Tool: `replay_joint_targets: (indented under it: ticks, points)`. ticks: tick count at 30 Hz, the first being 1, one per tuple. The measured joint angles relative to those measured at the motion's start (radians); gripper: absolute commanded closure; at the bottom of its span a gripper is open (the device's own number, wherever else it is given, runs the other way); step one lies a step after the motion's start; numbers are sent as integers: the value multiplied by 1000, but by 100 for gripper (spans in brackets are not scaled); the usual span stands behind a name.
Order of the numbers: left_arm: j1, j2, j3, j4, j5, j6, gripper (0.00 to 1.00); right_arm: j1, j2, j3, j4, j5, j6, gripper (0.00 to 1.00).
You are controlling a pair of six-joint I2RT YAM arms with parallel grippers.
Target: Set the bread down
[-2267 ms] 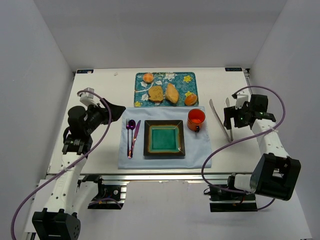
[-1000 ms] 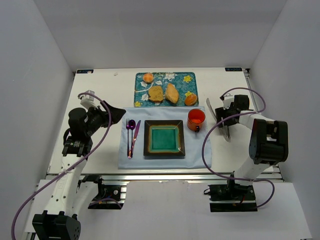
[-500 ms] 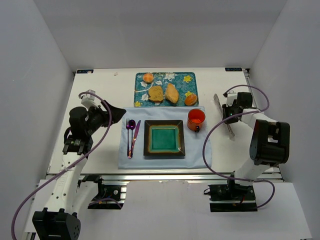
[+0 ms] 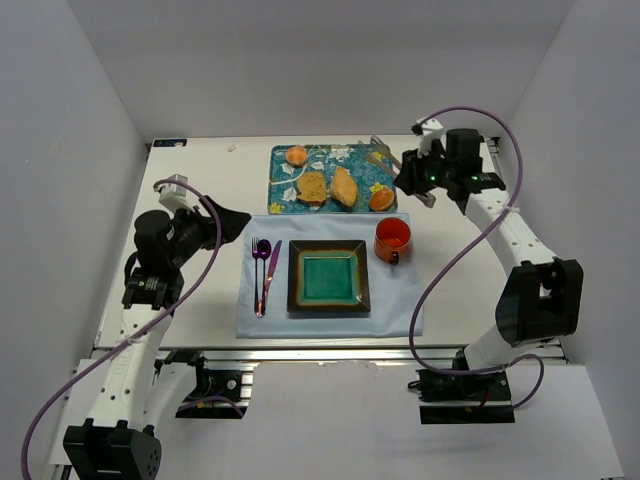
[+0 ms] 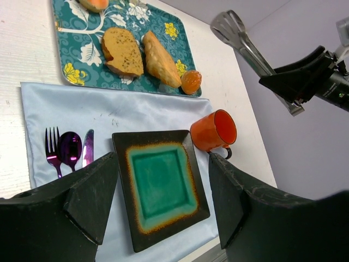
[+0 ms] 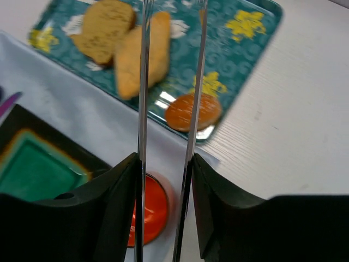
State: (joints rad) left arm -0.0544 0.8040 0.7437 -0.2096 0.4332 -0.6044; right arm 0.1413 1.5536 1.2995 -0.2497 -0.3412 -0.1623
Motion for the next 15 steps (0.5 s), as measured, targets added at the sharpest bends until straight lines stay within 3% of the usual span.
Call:
replay_joint_targets:
  ticks: [8, 15]
  points:
    - [0, -14, 9, -15, -5, 5, 24, 124, 108, 129, -22, -62, 80, 53]
    - [0, -48, 9, -41, -13, 5, 24, 257, 177, 144, -50, -68, 69, 52]
